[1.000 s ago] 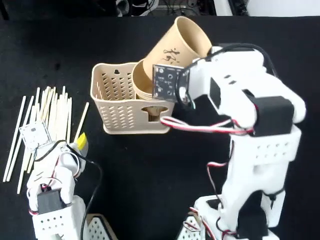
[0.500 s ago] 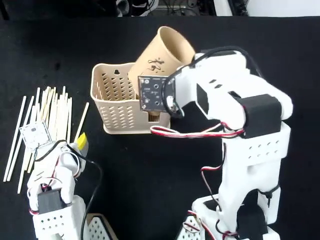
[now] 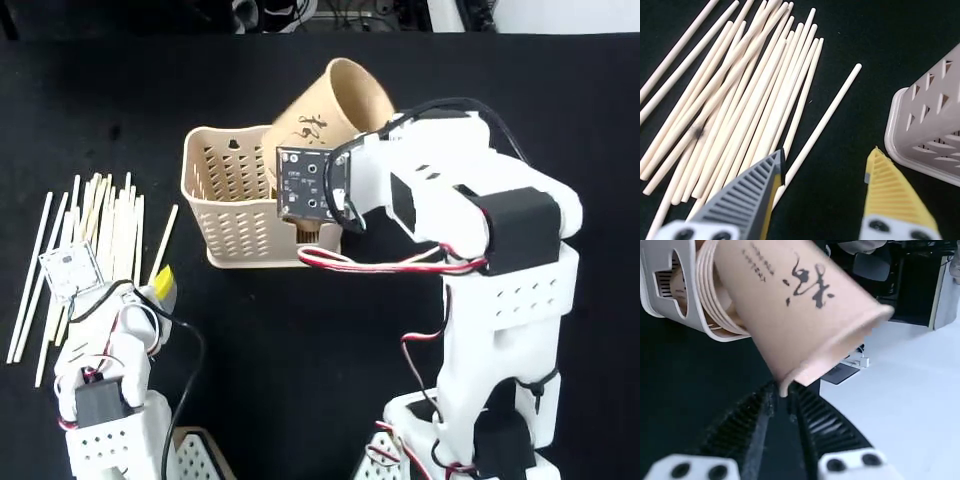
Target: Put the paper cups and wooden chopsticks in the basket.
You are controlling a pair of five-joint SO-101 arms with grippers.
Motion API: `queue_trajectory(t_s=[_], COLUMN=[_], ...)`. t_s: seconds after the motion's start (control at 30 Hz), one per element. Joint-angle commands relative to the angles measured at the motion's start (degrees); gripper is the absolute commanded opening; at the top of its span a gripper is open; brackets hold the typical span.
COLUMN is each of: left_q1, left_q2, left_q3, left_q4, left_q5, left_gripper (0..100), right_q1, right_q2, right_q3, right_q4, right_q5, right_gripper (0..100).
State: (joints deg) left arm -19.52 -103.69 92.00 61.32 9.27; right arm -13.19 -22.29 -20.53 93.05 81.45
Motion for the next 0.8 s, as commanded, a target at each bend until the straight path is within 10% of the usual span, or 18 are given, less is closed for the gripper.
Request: queue_trajectory(t_s=[0.0,0.43,0.77], left_q1=[0.57,0.57,0.48], left_q2=[-0.35,-0.35,-0.35], left_q3=[-0.22,-0.22,-0.57], left_q4=[-0.88,-0.88,-0.53], left_q5=[-0.53,-0.53,-2.02], left_gripper=[27,27,27], right_q1=[-0.62,-1.58,4.84], right_q2=[0.13,0.04,-3.47], right_q3=[-0.57,-5.32,-14.9], right_q4=[0.0,-4.04,5.63], right_q5=[-1.67,-8.35,-30.86], right_gripper=[7.4,7.0,1.8])
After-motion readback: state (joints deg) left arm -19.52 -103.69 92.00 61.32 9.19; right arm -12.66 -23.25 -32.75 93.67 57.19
